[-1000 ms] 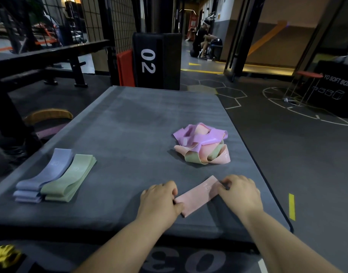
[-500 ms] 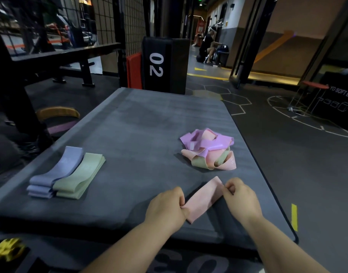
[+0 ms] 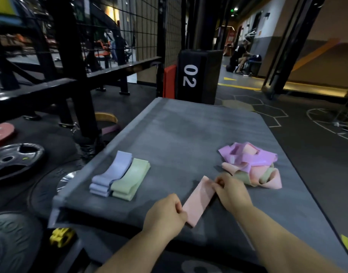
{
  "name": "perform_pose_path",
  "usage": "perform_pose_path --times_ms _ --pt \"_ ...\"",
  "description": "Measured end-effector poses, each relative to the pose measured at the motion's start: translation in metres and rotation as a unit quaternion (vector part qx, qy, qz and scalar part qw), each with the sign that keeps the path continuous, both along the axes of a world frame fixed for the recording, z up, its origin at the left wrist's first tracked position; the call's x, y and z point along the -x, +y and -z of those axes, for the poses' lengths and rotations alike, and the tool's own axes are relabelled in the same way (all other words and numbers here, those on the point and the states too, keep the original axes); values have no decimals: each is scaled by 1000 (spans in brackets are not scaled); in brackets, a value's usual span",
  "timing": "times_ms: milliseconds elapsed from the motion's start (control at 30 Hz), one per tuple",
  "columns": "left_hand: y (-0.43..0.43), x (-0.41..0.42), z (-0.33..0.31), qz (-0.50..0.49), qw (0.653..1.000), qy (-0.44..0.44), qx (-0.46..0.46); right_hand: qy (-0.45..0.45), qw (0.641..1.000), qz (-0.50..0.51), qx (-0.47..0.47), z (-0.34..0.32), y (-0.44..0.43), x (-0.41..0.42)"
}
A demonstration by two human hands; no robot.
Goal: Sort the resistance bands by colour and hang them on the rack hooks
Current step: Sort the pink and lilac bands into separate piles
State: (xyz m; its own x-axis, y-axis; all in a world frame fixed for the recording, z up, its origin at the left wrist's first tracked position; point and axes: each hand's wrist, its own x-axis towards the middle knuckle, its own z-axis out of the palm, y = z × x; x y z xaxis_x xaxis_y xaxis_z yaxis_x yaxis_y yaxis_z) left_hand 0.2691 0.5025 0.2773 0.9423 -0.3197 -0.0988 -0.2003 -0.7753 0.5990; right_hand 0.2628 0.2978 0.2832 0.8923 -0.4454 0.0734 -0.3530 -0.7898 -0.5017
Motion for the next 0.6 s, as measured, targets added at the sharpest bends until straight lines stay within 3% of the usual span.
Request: perform_pose_path --times_ms 433,600 --pt "29 -24 9 -60 997 -29 31 55 995 -66 59 0 51 -81" --pt "33 -29 10 -74 997 -32 21 48 997 -58 36 3 55 -86"
